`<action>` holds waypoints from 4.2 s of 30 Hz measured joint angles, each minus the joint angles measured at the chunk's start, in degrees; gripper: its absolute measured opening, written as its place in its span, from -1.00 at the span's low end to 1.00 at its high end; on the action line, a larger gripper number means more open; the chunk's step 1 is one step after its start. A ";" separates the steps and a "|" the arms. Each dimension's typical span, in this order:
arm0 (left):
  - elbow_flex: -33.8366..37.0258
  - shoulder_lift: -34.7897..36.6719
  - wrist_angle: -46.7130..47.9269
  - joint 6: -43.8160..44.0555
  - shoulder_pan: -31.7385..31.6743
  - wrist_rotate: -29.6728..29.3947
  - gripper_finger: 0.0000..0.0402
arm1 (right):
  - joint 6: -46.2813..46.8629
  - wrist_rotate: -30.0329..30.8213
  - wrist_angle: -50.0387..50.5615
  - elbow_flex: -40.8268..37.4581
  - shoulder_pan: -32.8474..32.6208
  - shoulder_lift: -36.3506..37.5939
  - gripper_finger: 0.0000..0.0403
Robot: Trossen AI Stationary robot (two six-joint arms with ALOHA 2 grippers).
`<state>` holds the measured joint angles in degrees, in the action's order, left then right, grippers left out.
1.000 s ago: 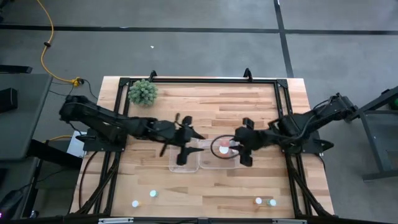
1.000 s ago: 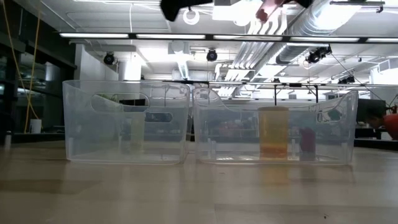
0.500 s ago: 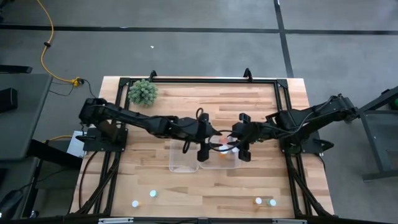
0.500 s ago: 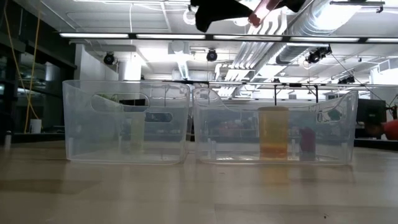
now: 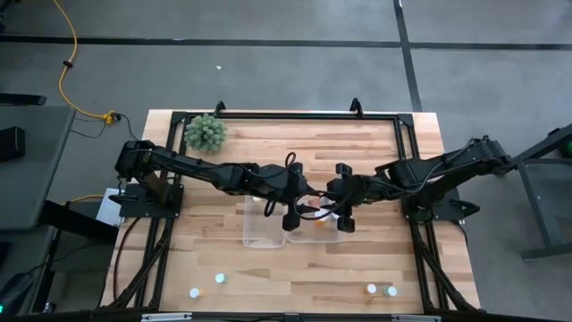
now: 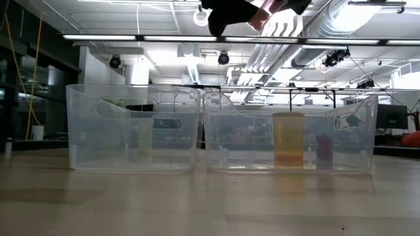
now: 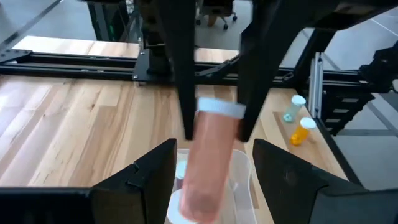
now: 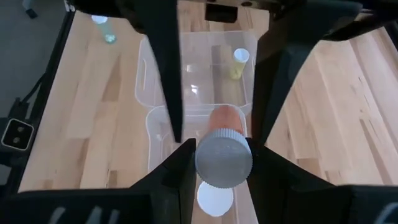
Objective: Pick and place medicine bottles into bin by pill shape (circle, oval)
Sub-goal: Put the red pill bottle into the left transparent bin
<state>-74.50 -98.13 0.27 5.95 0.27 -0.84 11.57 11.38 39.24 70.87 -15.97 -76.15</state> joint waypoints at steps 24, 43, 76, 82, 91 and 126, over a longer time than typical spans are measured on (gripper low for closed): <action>0.11 0.00 0.33 1.34 0.04 -1.65 -0.01 | -1.09 0.17 -3.15 0.00 0.24 -0.39 -0.49; 0.11 0.00 0.59 1.10 0.04 -1.70 -0.52 | -1.11 0.09 -3.10 0.00 0.26 -0.41 -0.49; 0.04 0.05 1.53 -0.80 -0.04 -1.76 -0.49 | -1.54 2.52 -0.42 1.78 0.33 -0.28 0.17; 0.11 2.13 6.43 -1.65 -1.20 -1.70 -0.49 | -1.15 6.48 6.11 5.55 0.68 1.61 0.17; 0.13 10.32 11.93 -0.46 -5.02 -1.73 -0.49 | 10.11 10.49 10.76 0.10 -0.11 9.69 0.17; 14.14 13.11 -36.28 15.87 -3.26 -6.17 -0.49 | 8.92 4.57 -61.76 -21.14 5.85 4.55 0.17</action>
<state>-60.36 -85.01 -36.01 21.81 -2.98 -7.01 20.49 15.95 -22.52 49.73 -10.12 -71.59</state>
